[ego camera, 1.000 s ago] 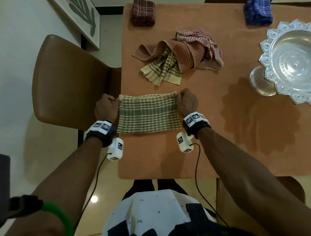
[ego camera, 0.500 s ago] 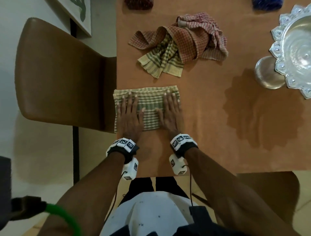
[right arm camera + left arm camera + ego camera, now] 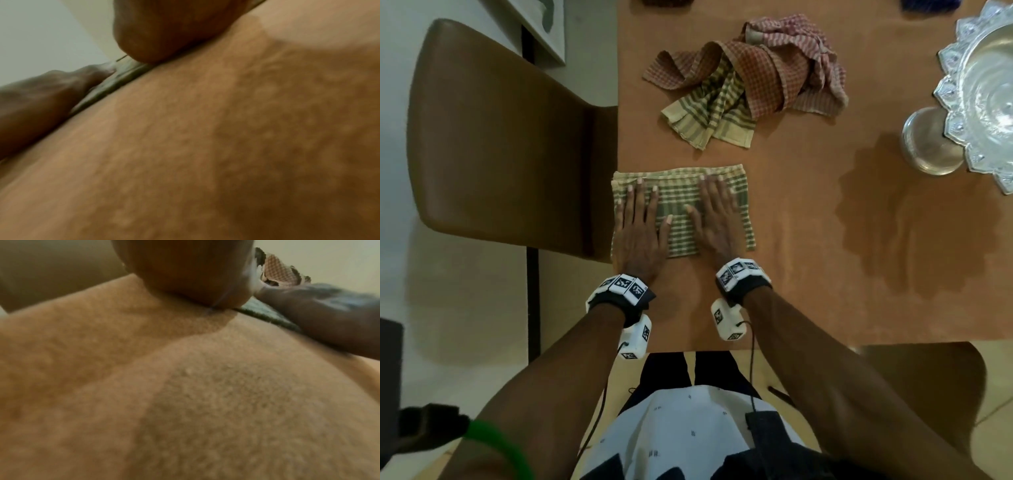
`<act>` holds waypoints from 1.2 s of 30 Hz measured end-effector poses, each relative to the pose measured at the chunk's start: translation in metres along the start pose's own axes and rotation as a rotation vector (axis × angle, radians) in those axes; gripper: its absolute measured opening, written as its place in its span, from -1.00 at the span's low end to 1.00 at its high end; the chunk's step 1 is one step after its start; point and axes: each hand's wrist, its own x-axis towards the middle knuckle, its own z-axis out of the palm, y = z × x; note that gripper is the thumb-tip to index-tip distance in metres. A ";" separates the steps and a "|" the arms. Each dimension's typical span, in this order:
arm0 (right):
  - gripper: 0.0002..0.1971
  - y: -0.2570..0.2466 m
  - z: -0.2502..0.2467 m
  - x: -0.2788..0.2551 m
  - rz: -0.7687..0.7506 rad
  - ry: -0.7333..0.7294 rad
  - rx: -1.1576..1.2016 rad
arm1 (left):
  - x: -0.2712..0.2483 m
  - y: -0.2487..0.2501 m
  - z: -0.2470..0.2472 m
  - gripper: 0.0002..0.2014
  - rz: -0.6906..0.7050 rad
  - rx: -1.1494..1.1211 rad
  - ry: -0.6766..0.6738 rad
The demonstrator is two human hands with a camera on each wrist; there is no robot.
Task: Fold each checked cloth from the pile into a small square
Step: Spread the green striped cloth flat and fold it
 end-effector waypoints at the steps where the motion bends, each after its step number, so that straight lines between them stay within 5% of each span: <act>1: -0.36 0.010 -0.005 -0.002 0.055 0.012 -0.004 | -0.001 -0.002 -0.002 -0.41 0.003 -0.006 0.001; 7: -0.33 0.027 -0.030 -0.014 0.236 0.041 0.065 | -0.009 -0.014 -0.016 -0.40 -0.048 -0.012 0.029; 10: -0.46 0.007 -0.038 -0.027 0.493 0.208 0.039 | -0.012 0.002 -0.025 -0.49 -0.091 -0.024 0.142; 13: -0.54 -0.007 -0.041 -0.036 0.664 0.221 0.017 | -0.001 0.035 -0.034 -0.64 0.023 -0.107 0.176; 16: -0.49 -0.005 -0.046 -0.035 0.710 0.175 0.116 | 0.023 0.068 -0.037 -0.71 0.090 -0.364 0.073; 21: -0.59 0.001 -0.058 -0.041 0.716 0.075 0.308 | 0.066 0.100 -0.042 -0.49 -0.034 -0.499 -0.220; 26: -0.89 -0.021 -0.058 -0.047 0.491 0.291 0.390 | 0.089 0.120 -0.066 -0.16 -0.047 -0.341 -0.463; 29: -0.81 -0.045 -0.052 -0.046 0.199 0.333 0.387 | 0.098 0.110 -0.081 -0.37 -0.055 -0.355 -0.445; 32: -0.68 -0.067 -0.047 -0.040 0.079 0.275 0.320 | 0.101 0.071 -0.097 -0.74 -0.046 -0.354 -0.267; 36: -0.81 -0.103 -0.037 -0.040 -0.077 0.250 0.274 | 0.089 0.010 -0.113 -0.76 -0.081 -0.435 -0.201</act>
